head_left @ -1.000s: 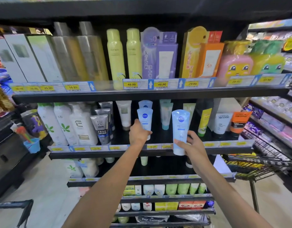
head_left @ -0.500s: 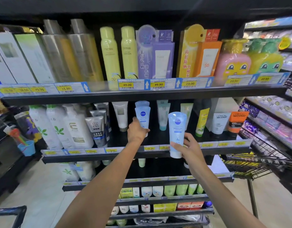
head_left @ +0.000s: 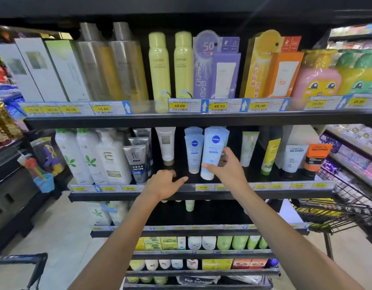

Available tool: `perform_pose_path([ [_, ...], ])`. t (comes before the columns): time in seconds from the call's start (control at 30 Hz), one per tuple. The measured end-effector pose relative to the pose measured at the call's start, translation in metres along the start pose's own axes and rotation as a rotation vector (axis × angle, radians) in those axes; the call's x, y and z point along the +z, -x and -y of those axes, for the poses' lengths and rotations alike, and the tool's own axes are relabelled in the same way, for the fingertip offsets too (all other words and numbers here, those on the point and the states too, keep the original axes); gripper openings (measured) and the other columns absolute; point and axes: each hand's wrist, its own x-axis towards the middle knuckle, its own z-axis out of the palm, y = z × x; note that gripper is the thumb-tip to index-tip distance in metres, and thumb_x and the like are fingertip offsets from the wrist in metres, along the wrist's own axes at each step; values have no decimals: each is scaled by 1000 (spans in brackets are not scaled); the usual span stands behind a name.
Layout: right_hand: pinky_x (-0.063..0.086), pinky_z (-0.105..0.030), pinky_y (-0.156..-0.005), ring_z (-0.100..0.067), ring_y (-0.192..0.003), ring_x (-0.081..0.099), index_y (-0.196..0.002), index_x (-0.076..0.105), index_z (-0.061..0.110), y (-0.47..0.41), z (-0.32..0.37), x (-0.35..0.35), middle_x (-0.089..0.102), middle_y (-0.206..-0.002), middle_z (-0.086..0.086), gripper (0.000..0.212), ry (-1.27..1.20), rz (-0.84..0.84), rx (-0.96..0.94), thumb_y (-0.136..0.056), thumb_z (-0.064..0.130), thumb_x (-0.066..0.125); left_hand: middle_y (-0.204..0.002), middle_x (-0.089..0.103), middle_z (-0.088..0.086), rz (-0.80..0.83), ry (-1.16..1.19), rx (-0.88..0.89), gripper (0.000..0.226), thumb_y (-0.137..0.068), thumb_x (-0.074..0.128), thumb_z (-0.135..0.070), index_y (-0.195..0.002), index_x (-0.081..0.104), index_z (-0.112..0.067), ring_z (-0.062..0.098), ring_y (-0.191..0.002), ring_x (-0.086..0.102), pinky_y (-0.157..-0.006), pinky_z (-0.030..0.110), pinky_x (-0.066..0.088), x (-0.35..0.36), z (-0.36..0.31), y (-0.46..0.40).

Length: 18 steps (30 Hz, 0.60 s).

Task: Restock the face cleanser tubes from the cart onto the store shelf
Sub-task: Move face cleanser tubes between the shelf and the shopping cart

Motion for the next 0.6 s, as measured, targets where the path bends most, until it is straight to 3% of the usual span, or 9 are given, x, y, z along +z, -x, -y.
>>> perform_pose_path([
  [0.13,56,-29,-77,-9,-91,68,-115,56,17,-20,-3,30,67,-95,12,51,147,20,-11,-77,25,89,-111,64,0,63,-141,74,68,-90,37,-81,-107,70,-23,21,-102,62,-82,40,52,-1,15,6],
  [0.27,58,-46,-85,-19,-93,69,-111,55,22,-29,-19,49,70,-99,8,57,362,48,38,-70,37,91,-127,60,1,88,-221,135,59,-91,52,-71,-125,66,-25,24,-114,60,-90,42,52,-1,21,4],
  [0.4,59,-46,-85,-22,-98,68,-114,52,27,-28,-26,55,70,-106,6,63,480,41,48,-67,47,90,-131,59,1,72,-261,164,51,-93,60,-60,-130,63,-25,26,-118,59,-93,43,51,-1,23,3],
  [0.6,57,-43,-90,-21,-104,68,-117,59,22,-28,-27,56,72,-112,3,60,494,76,58,-69,39,91,-127,60,1,58,-248,175,48,-92,63,-58,-126,65,-25,24,-115,59,-90,39,49,-2,23,2],
])
